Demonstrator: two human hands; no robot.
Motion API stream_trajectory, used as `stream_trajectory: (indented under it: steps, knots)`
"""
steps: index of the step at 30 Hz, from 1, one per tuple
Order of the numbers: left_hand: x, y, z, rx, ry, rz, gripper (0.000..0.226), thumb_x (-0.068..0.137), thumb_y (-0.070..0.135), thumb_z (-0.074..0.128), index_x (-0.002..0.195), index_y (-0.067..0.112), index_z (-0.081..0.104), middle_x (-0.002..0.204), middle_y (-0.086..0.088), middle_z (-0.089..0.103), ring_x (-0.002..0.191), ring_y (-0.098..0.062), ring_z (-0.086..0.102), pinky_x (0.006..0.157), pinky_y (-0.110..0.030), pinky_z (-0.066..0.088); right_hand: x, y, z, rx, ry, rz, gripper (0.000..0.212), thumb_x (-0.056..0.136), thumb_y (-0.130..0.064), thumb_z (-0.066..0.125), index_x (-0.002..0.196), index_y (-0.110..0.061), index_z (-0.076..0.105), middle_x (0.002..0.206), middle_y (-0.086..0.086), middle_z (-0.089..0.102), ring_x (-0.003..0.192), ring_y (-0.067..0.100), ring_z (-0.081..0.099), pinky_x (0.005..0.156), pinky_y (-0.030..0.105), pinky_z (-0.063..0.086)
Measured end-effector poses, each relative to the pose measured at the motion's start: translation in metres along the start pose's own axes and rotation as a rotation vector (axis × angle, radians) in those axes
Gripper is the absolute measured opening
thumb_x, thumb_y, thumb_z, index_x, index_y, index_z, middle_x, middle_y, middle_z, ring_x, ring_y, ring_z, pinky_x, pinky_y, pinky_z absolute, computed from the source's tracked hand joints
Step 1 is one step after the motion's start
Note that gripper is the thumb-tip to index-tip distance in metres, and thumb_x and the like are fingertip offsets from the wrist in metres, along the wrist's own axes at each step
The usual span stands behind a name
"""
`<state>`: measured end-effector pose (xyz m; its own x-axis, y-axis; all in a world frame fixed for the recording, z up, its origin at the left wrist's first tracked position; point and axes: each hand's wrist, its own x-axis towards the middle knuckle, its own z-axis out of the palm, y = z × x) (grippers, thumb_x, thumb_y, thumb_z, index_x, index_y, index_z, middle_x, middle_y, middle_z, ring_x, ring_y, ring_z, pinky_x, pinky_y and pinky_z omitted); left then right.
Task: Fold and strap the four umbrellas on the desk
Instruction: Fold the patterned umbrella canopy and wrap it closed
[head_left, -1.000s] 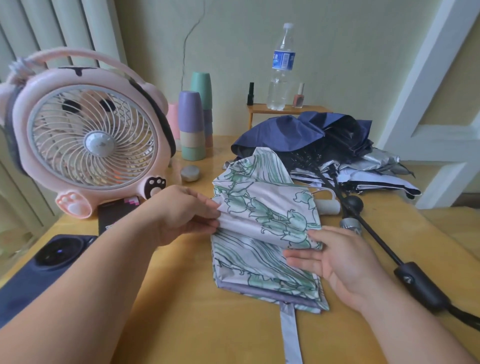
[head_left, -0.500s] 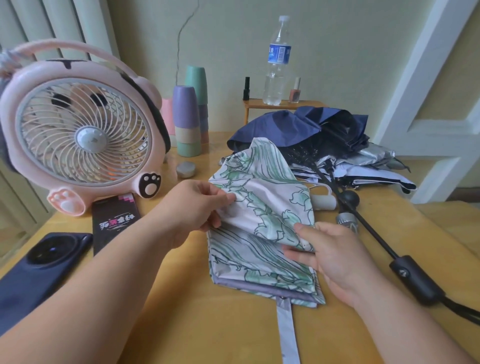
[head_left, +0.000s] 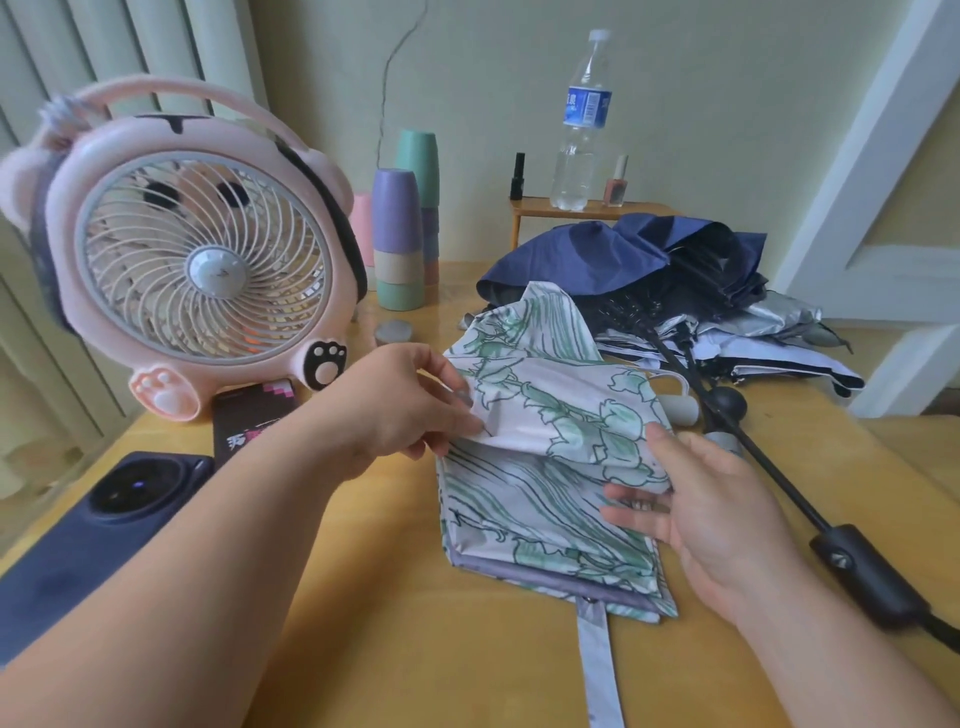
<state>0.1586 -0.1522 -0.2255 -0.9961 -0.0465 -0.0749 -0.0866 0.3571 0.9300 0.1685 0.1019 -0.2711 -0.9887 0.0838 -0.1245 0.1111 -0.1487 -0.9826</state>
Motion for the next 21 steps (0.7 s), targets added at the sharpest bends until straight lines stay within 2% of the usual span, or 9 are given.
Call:
stream_trajectory:
  steps: [5,9,11,13,16,18,21]
  knots:
    - [0.001,-0.002,0.002,0.041,0.037,0.056,0.036,0.076,0.001,0.086,0.095,0.008,0.056,0.067,-0.008,0.069,0.045,-0.020,0.050,0.043,-0.027,0.038,0.004,0.003,-0.001,0.010,0.005,-0.035,0.025,0.101,-0.025,0.061,0.098,-0.002,0.067,0.105,0.011,0.058,0.075,0.025,0.066,0.055,0.036,0.061]
    - [0.004,-0.007,-0.008,-0.381,-0.134,0.039,0.044,0.078,-0.007,0.079,0.097,0.012,0.044,0.071,-0.012,0.062,0.038,-0.012,0.028,0.042,-0.020,0.022,0.008,0.008,-0.004,0.013,0.000,-0.029,0.027,0.103,-0.025,0.058,0.096,-0.001,0.067,0.113,0.023,0.066,0.074,0.024,0.067,0.062,0.039,0.061]
    - [0.005,-0.012,-0.018,-0.526,-0.207,0.106,0.047,0.072,-0.012,0.079,0.088,0.017,0.045,0.073,-0.011,0.061,0.039,-0.008,0.025,0.041,-0.016,0.021,0.011,0.009,-0.005,0.034,0.015,-0.015,0.026,0.104,-0.024,0.057,0.098,0.000,0.067,0.122,0.027,0.064,0.067,0.022,0.069,0.068,0.044,0.062]
    - [0.006,-0.015,-0.027,-0.572,-0.194,0.208,0.046,0.068,-0.015,0.077,0.080,0.016,0.045,0.070,-0.008,0.057,0.039,-0.007,0.027,0.040,-0.015,0.023,0.013,0.009,-0.007,0.072,0.036,0.003,0.024,0.104,-0.021,0.057,0.100,0.001,0.065,0.124,0.031,0.061,0.068,0.025,0.067,0.067,0.044,0.062]
    - [0.004,-0.012,-0.032,-0.366,-0.097,0.252,0.030,0.070,0.002,0.078,0.080,0.011,0.051,0.064,-0.010,0.055,0.040,-0.016,0.041,0.039,-0.019,0.028,0.014,0.009,-0.007,0.093,0.033,0.010,0.022,0.102,-0.016,0.060,0.103,0.005,0.065,0.127,0.036,0.057,0.072,0.029,0.065,0.065,0.044,0.063]
    - [-0.001,-0.005,-0.025,-0.133,-0.109,0.202,0.037,0.069,0.015,0.087,0.089,0.006,0.056,0.070,-0.010,0.063,0.049,-0.023,0.055,0.040,-0.024,0.034,0.013,0.010,-0.007,0.075,0.036,0.000,0.022,0.101,-0.014,0.062,0.103,0.007,0.064,0.130,0.036,0.055,0.076,0.032,0.065,0.066,0.045,0.064]
    - [-0.008,0.003,-0.005,0.128,-0.079,0.138,0.044,0.072,0.024,0.093,0.096,0.005,0.061,0.084,-0.009,0.074,0.056,-0.024,0.066,0.042,-0.027,0.040,0.010,0.009,-0.006,0.059,0.031,-0.013,0.019,0.099,-0.014,0.064,0.089,0.001,0.063,0.114,0.029,0.059,0.076,0.031,0.065,0.056,0.037,0.061]
